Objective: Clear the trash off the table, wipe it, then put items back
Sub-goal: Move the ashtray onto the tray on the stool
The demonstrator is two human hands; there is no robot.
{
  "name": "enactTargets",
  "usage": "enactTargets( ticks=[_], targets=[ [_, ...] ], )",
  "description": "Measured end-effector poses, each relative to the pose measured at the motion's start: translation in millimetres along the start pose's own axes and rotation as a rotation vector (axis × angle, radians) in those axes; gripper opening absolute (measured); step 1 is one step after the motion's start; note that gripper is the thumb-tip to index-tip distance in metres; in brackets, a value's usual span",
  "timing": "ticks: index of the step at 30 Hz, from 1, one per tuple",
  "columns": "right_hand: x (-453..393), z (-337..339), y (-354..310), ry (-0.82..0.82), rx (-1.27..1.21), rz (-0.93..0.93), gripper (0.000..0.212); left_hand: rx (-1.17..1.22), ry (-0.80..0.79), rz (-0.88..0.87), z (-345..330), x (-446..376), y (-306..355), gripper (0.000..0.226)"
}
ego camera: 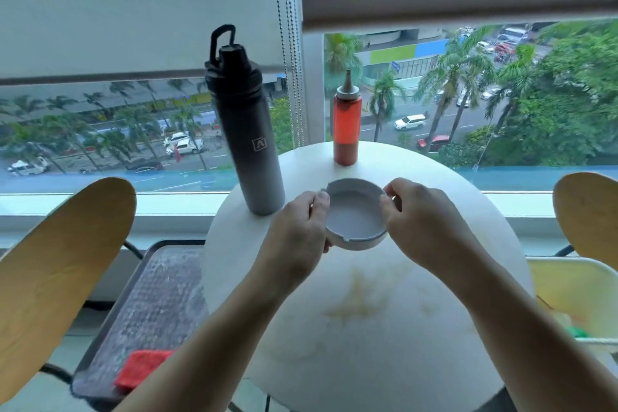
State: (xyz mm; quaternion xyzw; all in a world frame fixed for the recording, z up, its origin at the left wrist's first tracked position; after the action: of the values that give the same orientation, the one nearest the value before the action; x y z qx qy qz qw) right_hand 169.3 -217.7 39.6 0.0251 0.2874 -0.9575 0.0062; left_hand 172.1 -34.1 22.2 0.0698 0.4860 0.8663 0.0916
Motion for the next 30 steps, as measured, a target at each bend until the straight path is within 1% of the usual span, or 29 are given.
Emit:
enactTargets(
  ticks=[2, 8, 17, 23, 27, 30],
  targets=[
    [8.2, -8.0, -12.2, -0.003, -0.020, 0.014, 0.018, 0.016, 0.017, 0.006, 9.7, 11.7, -8.6, 0.041],
    [29.3, -22.2, -50.1, -0.048, -0.091, 0.092, 0.018, 0.071, 0.137, 0.046, 38.1, 46.2, -29.2, 0.036],
    [42.1, -41.9, -89.3, -0.177, -0.143, 0.243, 0.019, 0.129, 0.329, 0.136, 65.8, 99.7, -43.4, 0.036],
    [50.2, -60.3, -111.9, -0.271, -0.158, 0.340, 0.024, 0.164, 0.447, 0.191, 77.2, 131.6, -53.2, 0.035],
    [55.5, -71.8, -118.9, -0.313, -0.139, 0.365, 0.026, 0.182, 0.504, 0.204, 81.0, 146.6, -60.3, 0.035],
    [56.1, -81.7, -122.5, -0.329, -0.143, 0.376, 0.026, 0.187, 0.499, 0.200, 82.4, 152.8, -67.8, 0.037]
  ],
)
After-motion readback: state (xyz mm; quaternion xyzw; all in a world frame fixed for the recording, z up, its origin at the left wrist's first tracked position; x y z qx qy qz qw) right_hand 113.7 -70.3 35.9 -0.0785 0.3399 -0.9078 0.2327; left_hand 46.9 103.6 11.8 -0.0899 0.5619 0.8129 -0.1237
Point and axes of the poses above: each hand's wrist, its own x-axis away from the middle knuckle, its own z-axis out of the back of the hand, y = z × x, the point moved 5 cm from there along -x, towards the middle knuckle, and after that the axes turned 11 degrees about -y, right-handed, at the moved point
